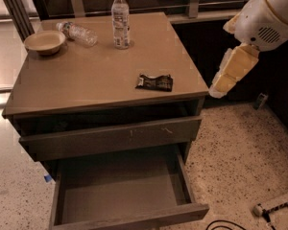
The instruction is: Place rxbar chocolate into middle drawer
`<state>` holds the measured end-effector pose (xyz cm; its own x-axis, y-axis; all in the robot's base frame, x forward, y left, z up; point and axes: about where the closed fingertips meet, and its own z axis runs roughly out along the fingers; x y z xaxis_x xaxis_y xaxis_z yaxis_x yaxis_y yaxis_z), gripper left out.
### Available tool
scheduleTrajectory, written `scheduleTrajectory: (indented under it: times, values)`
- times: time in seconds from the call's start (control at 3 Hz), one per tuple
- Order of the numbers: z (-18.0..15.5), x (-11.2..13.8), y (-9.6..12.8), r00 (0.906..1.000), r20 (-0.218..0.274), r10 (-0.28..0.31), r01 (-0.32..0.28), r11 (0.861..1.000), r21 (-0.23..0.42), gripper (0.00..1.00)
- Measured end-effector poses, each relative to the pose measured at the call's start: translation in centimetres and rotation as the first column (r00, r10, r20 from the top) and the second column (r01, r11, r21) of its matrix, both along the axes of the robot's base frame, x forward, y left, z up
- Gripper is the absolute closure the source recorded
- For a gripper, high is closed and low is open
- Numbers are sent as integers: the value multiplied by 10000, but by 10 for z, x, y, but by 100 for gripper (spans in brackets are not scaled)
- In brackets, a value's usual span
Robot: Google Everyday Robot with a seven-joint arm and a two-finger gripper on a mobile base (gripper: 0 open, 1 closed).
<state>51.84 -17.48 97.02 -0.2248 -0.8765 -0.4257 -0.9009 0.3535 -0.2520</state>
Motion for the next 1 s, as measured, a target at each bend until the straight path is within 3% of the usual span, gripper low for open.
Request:
scheduleTrajectory:
  times: [0.67,1.0]
  values:
    - [-26,48,47,9963,736,435,-550,9854,1612,0]
    - [-22,57,51,9931,1132,309,-507,9830,1763,0]
